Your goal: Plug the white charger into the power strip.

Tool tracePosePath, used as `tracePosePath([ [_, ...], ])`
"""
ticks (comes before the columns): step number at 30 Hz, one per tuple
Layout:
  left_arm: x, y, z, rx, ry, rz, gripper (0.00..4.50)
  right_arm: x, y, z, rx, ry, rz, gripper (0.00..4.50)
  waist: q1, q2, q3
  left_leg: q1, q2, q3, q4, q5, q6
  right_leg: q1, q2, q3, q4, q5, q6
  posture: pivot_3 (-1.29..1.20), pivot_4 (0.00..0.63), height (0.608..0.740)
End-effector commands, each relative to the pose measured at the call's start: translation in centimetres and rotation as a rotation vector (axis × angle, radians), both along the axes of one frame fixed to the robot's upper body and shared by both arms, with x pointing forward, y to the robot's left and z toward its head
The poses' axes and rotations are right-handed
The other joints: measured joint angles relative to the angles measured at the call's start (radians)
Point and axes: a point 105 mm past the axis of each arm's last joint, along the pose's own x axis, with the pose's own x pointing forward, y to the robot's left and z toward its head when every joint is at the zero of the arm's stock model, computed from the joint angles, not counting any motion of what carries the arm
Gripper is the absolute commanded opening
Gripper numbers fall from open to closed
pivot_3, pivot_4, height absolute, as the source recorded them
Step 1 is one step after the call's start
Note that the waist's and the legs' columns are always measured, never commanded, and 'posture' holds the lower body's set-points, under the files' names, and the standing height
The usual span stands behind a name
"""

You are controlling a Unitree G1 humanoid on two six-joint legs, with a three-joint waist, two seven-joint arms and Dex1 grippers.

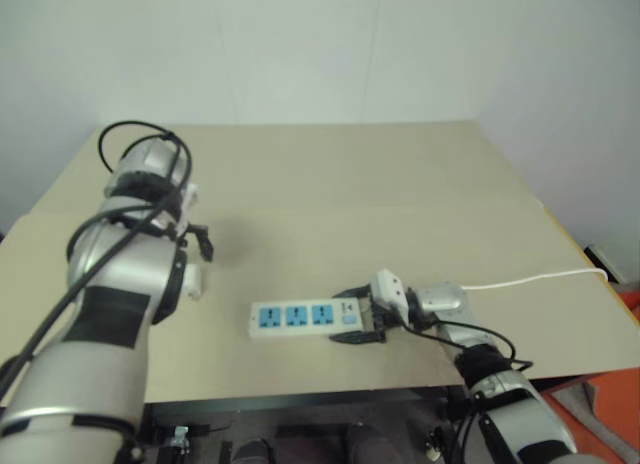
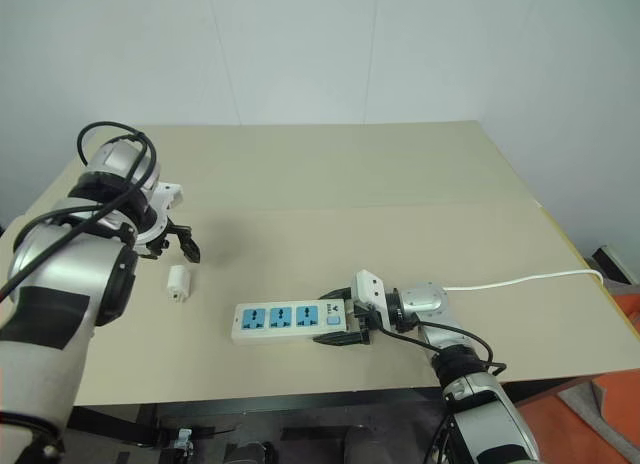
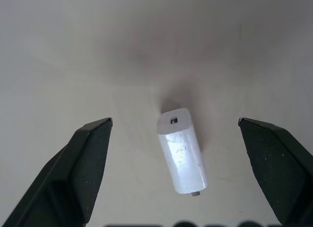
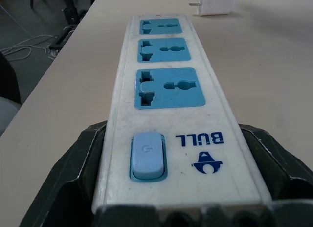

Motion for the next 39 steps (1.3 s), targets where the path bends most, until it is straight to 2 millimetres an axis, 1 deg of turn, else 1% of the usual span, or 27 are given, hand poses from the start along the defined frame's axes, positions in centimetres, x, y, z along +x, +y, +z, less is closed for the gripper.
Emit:
tracePosePath([
  [1, 0.1, -0.1, -0.2, 0.001, -0.01, 0.002, 4.5, -1.0, 0.2, -1.6, -0.039, 0.034, 0.021, 3.41, 0.0, 0.0, 0.0, 0.0, 0.0, 0.0, 0.0, 0.0, 0.0, 0.0, 0.0, 0.0, 0.0, 0.0, 0.0, 0.0, 0.15, 0.74],
  [7, 0.1, -1.0, -1.1, -0.033, 0.009, 0.001, 4.5, -1.2, -0.1, -1.6, -0.043, 0.035, 0.011, 3.41, 0.003, 0.0, 0.0, 0.0, 0.0, 0.0, 0.0, 0.0, 0.0, 0.0, 0.0, 0.0, 0.0, 0.0, 0.0, 0.0, 0.15, 0.74],
  [11, 0.0, -0.6, -1.8, -0.028, 0.009, 0.016, 4.5, -1.2, -0.2, -1.6, -0.044, 0.038, 0.004, 3.41, 0.002, 0.0, 0.0, 0.0, 0.0, 0.0, 0.0, 0.0, 0.0, 0.0, 0.0, 0.0, 0.0, 0.0, 0.0, 0.0, 0.15, 0.74],
  [14, 0.0, -0.9, -1.9, -0.04, 0.011, 0.016, 3.95, -1.2, -0.3, -1.6, -0.044, 0.04, 0.001, 3.41, 0.004, 0.0, 0.0, 0.0, 0.0, 0.0, 0.0, 0.0, 0.0, 0.0, 0.0, 0.0, 0.0, 0.0, 0.0, 0.0, 0.15, 0.74],
  [18, -0.1, -1.0, -2.2, -0.042, 0.019, 0.019, 2.73, -1.2, -0.3, -1.6, -0.045, 0.04, -0.004, 3.41, 0.005, 0.0, 0.0, 0.0, -0.001, 0.0, 0.0, 0.0, 0.0, 0.0, -0.001, 0.0, 0.0, 0.0, 0.0, 0.0, 0.15, 0.74],
  [23, -0.1, -1.2, -2.4, -0.041, 0.027, 0.015, 1.04, -1.2, -0.5, -1.6, -0.051, 0.044, -0.01, 3.41, 0.005, -0.001, 0.0, 0.0, 0.0, 0.0, 0.0, 0.0, 0.0, 0.0, -0.001, 0.0, 0.0, 0.0, 0.0, 0.0, 0.15, 0.74],
  [25, 0.0, -1.2, -2.2, -0.04, 0.017, 0.002, 0.98, -1.2, -0.5, -1.6, -0.05, 0.047, -0.012, 3.41, 0.006, 0.0, 0.0, 0.0, -0.001, 0.0, 0.0, 0.0, 0.0, 0.0, -0.001, 0.0, 0.0, 0.0, 0.0, 0.0, 0.15, 0.74],
  [29, 1.0, -1.7, -1.1, -0.004, -0.021, -0.149, 0.98, -1.1, -0.5, -1.6, -0.05, 0.046, -0.019, 3.41, 0.006, -0.001, 0.0, 0.0, -0.001, 0.0, 0.0, 0.0, 0.0, 0.0, -0.001, 0.0, 0.0, 0.0, 0.0, 0.0, 0.15, 0.74],
  [34, 1.8, -1.5, 1.9, 0.067, -0.053, -0.433, 0.98, -1.1, -0.5, -1.6, -0.051, 0.041, -0.023, 3.41, 0.004, 0.0, 0.0, 0.0, 0.0, 0.0, 0.0, 0.0, -0.001, 0.0, 0.0, 0.0, -0.001, 0.0, 0.0, 0.0, 0.15, 0.74],
  [37, 1.7, -0.8, 3.0, 0.157, -0.024, -0.59, 0.98, -1.0, -0.4, -1.5, -0.05, 0.037, -0.024, 3.41, 0.004, 0.0, 0.0, 0.0, 0.0, 0.001, -0.001, 0.0, -0.001, 0.0, 0.0, 0.001, -0.001, 0.0, 0.0, 0.0, 0.15, 0.74],
  [39, 1.4, -0.9, 3.4, 0.181, 0.006, -0.687, 0.98, -1.0, -0.3, -1.4, -0.048, 0.036, -0.023, 3.41, 0.006, 0.0, 0.0, 0.0, 0.0, 0.001, -0.001, 0.0, -0.001, 0.0, 0.0, 0.0, -0.002, 0.0, 0.0, 0.0, 0.15, 0.74],
])
